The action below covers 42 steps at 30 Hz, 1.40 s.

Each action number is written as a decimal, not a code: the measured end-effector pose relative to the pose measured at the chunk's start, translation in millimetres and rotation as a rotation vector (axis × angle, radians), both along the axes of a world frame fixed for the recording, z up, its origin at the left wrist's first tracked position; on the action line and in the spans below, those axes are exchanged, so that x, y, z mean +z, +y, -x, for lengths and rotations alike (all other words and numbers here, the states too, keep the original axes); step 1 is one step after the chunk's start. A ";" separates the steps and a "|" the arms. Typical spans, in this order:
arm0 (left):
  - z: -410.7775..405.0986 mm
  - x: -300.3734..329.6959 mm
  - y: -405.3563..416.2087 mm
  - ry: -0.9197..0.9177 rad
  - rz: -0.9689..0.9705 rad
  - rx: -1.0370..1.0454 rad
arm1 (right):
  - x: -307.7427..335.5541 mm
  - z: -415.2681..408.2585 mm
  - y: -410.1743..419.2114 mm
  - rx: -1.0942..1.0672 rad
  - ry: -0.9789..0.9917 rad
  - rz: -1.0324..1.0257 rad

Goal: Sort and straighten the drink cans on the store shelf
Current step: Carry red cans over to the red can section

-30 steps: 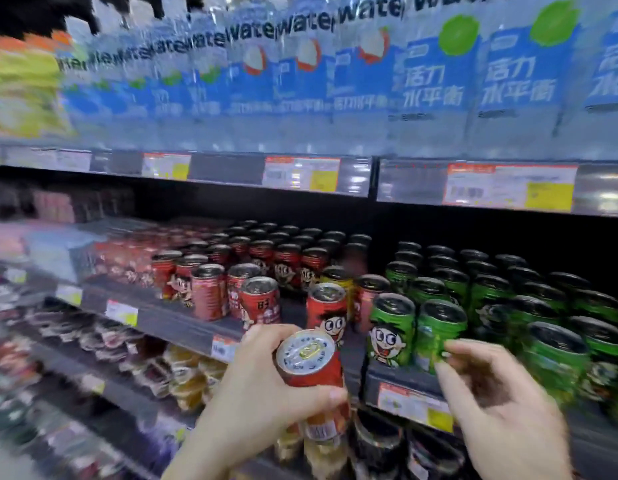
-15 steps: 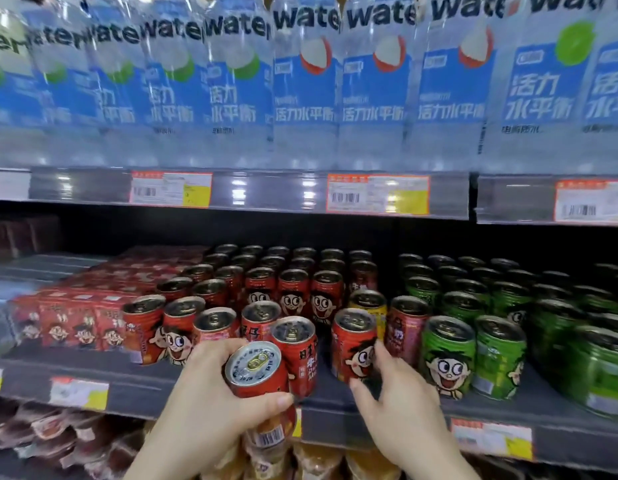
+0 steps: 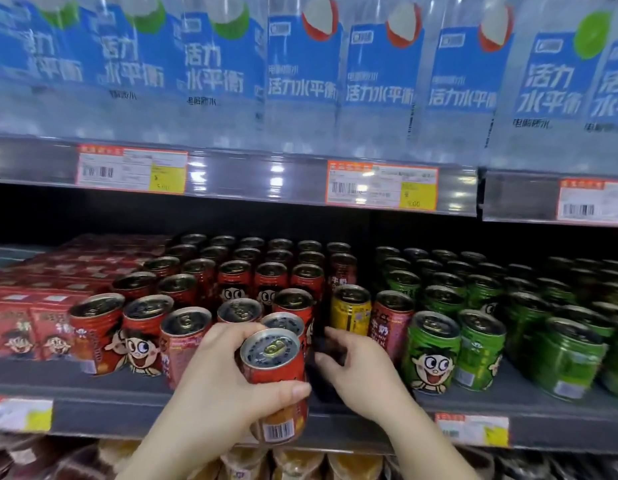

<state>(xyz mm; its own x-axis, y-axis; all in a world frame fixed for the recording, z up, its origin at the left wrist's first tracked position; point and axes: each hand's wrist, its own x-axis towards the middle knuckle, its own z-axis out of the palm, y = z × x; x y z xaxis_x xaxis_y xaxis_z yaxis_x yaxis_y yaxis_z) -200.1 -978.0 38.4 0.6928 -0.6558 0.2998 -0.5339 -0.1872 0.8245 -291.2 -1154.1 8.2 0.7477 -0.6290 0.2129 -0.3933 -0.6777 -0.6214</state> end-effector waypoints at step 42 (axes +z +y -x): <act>27.0 -42.3 -30.3 -0.086 0.127 0.023 | 79.1 17.5 -60.4 0.060 0.062 0.392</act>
<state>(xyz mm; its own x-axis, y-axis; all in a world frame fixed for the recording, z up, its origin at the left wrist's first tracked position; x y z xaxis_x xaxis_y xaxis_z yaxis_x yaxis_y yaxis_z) -227.1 -1008.3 -3.9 0.6757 -0.5932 0.4377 -0.6001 -0.0978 0.7939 -308.7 -1214.5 87.3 0.7997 -0.4640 0.3810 -0.3746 -0.8815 -0.2874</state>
